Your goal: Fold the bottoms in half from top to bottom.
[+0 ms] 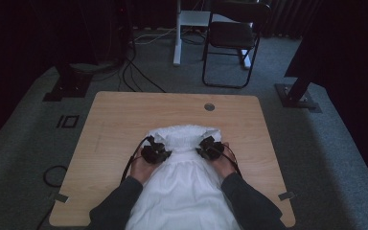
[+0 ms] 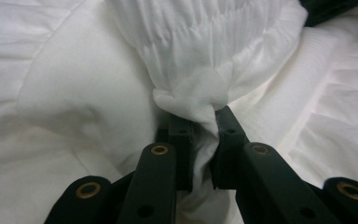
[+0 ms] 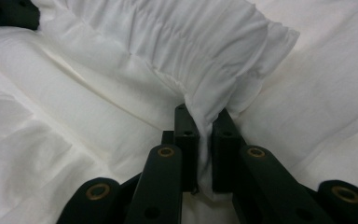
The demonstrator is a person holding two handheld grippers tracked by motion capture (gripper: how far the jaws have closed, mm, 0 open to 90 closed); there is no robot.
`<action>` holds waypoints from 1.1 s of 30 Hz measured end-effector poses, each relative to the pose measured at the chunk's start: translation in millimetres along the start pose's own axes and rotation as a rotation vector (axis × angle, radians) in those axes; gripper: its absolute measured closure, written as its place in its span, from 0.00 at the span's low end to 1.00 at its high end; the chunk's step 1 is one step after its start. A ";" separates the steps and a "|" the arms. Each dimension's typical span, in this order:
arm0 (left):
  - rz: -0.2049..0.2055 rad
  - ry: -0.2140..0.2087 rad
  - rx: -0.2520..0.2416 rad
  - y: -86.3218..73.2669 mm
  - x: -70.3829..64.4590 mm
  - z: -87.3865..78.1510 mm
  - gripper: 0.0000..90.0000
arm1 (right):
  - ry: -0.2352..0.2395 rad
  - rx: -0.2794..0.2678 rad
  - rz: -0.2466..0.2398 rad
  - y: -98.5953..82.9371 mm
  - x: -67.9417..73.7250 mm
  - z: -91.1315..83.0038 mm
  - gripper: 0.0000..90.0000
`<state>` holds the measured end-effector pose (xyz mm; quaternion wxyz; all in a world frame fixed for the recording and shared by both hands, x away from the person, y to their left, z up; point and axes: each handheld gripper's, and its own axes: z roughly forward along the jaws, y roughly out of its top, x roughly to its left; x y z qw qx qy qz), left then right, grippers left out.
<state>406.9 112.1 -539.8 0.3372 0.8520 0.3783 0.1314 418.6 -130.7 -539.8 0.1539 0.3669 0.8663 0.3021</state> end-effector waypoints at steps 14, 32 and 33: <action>0.060 0.164 0.063 50.7 48.0 33.5 0.91 | -0.112 0.021 0.073 55.5 -26.4 42.3 0.93; -0.103 0.105 -0.094 56.7 48.6 3.2 0.93 | -0.108 -0.135 0.173 56.4 -33.7 23.6 0.93; -0.103 0.105 -0.094 56.7 48.6 3.2 0.94 | -0.105 -0.158 0.168 58.3 -34.0 16.2 0.93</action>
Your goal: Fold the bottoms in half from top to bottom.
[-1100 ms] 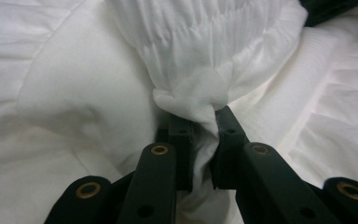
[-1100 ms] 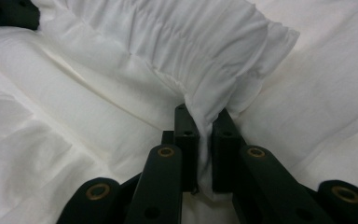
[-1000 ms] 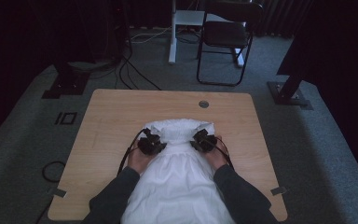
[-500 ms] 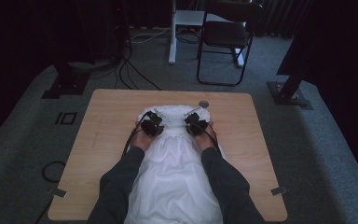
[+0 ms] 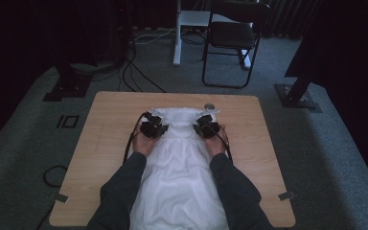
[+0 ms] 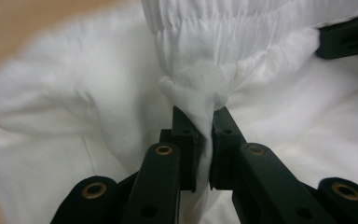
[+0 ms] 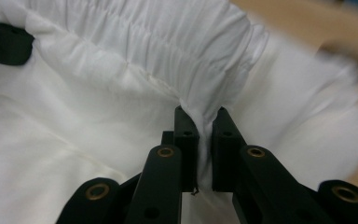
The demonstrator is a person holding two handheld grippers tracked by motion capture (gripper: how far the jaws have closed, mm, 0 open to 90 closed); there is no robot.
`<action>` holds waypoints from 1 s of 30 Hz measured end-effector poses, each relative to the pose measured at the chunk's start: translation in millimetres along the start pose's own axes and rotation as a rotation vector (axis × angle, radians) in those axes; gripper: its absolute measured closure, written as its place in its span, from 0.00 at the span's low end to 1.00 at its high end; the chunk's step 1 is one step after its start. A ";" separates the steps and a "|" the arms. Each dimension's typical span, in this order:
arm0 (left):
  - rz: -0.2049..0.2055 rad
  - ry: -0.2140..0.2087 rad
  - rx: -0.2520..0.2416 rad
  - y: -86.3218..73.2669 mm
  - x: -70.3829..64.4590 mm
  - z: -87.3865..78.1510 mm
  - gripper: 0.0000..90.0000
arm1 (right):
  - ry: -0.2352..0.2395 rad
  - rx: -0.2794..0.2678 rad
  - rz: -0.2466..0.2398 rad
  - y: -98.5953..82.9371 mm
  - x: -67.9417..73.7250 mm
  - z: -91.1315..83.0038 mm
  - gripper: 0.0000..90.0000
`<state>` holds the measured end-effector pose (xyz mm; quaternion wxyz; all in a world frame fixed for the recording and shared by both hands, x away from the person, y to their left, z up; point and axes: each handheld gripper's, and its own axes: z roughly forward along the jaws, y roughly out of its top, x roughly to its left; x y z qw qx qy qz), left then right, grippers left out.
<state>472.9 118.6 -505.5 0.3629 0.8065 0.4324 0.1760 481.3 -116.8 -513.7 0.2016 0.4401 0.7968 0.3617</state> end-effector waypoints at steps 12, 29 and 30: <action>0.134 -0.153 -0.288 12.3 -52.9 -143.6 0.93 | 0.106 -0.261 -0.199 23.6 17.6 -151.5 0.93; 0.193 -0.212 0.149 -111.3 -77.6 -63.5 0.92 | 0.227 0.108 -0.229 -115.4 54.0 -101.0 0.93; 0.193 -0.212 0.149 -111.3 -77.6 -63.5 0.92 | 0.227 0.108 -0.229 -115.4 54.0 -101.0 0.93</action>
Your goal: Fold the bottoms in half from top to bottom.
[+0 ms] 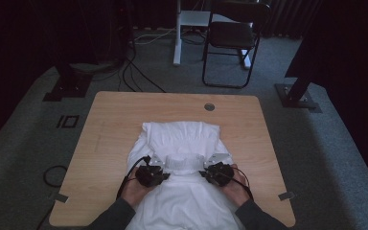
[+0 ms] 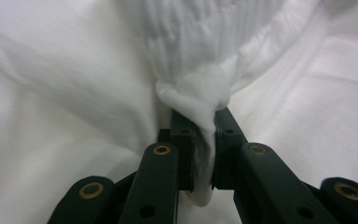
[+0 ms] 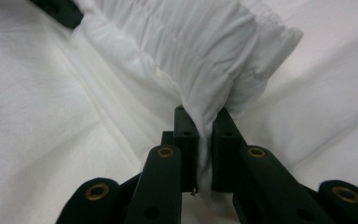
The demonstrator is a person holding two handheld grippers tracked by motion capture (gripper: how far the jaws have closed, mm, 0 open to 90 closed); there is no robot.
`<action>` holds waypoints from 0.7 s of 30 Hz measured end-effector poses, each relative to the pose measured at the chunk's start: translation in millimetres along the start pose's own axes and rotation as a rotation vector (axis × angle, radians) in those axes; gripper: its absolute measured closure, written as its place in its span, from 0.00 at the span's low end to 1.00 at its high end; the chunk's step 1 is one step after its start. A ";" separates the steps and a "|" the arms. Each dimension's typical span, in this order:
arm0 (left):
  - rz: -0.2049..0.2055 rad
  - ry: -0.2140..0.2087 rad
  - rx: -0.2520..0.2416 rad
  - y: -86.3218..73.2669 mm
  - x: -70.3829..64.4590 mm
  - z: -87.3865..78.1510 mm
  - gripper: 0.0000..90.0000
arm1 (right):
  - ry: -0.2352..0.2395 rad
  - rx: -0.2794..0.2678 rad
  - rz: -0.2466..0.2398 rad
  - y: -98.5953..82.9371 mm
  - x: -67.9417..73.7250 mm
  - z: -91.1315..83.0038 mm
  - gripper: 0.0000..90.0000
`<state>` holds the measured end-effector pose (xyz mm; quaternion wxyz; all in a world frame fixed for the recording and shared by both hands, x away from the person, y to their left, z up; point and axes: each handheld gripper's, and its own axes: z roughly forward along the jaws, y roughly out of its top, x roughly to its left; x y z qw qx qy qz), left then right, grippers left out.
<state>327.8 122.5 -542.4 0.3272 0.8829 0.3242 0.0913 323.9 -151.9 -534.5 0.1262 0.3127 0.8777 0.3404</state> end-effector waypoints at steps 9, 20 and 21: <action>0.063 0.093 0.063 34.1 44.5 14.8 0.92 | -0.034 -0.007 0.047 19.9 -18.7 33.9 0.93; -0.029 0.220 0.020 70.3 85.8 43.5 0.92 | -0.125 0.009 0.143 73.3 -83.6 77.1 0.92; -0.044 0.227 0.017 74.4 90.7 45.8 0.92 | -0.123 0.010 0.148 75.6 -86.1 78.8 0.92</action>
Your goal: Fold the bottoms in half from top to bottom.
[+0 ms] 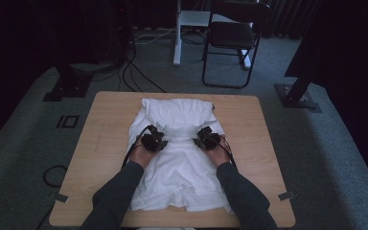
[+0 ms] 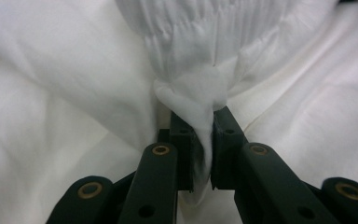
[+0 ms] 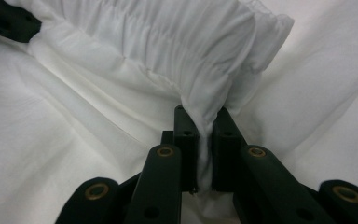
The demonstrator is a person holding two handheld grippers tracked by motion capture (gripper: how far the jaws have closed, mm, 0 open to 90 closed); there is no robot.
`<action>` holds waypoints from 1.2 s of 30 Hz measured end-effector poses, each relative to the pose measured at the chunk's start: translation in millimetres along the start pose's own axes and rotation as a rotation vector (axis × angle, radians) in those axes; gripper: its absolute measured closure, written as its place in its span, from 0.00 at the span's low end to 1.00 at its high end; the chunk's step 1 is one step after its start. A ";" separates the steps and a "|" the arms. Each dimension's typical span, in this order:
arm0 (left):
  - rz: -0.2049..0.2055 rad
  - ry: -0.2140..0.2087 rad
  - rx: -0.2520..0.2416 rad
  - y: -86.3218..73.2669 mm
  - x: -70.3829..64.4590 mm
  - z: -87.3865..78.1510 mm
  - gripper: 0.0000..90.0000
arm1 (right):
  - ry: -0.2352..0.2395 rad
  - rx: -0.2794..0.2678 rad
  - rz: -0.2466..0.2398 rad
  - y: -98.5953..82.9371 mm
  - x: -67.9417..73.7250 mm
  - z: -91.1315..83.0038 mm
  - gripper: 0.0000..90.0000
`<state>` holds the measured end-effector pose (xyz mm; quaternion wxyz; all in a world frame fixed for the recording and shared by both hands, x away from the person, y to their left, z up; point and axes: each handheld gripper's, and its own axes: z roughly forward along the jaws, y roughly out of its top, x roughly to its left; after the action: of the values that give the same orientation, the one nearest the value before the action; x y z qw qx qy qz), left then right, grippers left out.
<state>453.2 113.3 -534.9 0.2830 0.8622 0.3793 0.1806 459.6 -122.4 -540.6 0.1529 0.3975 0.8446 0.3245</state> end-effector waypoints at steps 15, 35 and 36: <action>-0.001 -0.071 -0.387 40.5 -16.2 -129.8 0.96 | -0.113 -0.307 -0.124 44.5 4.5 -122.0 0.93; -0.044 -0.211 -0.073 -78.2 -64.4 -64.8 0.67 | 0.125 -0.043 -0.041 -86.3 51.6 -72.3 0.75; -0.040 -0.210 -0.100 -74.7 -61.0 -76.5 0.64 | 0.162 -0.064 -0.019 -84.4 46.7 -78.7 0.58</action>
<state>332.2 135.2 -528.3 0.3672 0.8536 0.3551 0.1023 340.9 -159.9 -538.7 0.0999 0.3570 0.8471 0.3808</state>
